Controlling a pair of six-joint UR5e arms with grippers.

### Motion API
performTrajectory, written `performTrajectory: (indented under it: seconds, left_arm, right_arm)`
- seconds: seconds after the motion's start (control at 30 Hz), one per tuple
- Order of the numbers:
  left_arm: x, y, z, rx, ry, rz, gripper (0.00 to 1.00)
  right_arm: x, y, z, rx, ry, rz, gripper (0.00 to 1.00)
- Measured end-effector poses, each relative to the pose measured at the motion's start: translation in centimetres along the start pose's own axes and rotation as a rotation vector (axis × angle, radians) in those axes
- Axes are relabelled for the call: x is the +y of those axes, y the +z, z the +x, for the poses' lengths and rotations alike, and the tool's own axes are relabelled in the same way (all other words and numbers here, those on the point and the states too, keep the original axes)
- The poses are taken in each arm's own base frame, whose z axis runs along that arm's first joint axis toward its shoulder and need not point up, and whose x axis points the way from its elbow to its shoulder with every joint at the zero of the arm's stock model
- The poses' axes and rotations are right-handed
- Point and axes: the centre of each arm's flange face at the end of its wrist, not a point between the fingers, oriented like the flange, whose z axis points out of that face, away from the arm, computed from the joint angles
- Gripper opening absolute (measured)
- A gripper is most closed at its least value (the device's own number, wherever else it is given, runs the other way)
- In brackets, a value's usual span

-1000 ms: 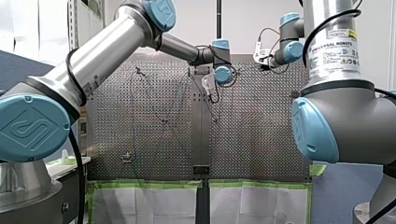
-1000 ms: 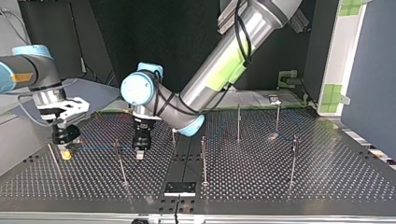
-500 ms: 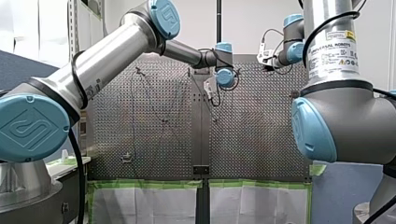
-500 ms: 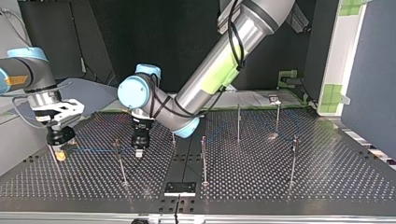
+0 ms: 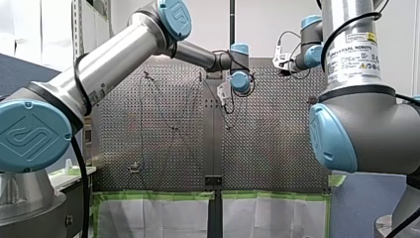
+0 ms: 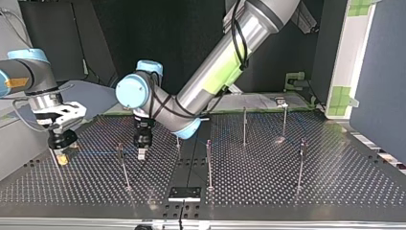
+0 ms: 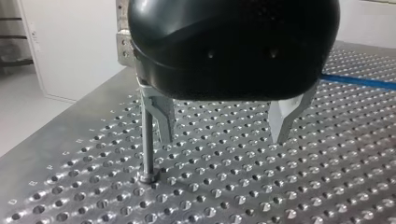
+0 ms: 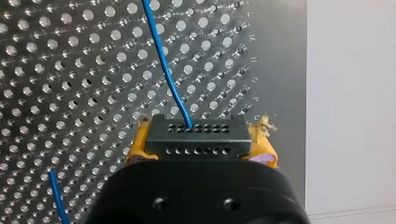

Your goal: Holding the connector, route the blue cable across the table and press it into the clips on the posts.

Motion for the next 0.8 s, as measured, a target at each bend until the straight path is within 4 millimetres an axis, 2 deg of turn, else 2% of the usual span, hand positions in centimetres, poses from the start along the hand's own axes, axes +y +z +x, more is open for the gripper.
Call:
performTrajectory:
  seconds: [0.4, 0.8]
  left_arm:
    - [-1.1, -3.3, -1.9, 0.063, 0.017, 0.002, 1.00]
    - [-3.5, -7.4, -5.0, 0.026, 0.004, 0.103, 1.00]
  right_arm:
    - [-0.3, 0.0, -0.1, -0.004, 0.003, 0.012, 0.00]
    - [-0.5, 0.0, -0.1, -0.007, 0.004, 0.015, 0.00]
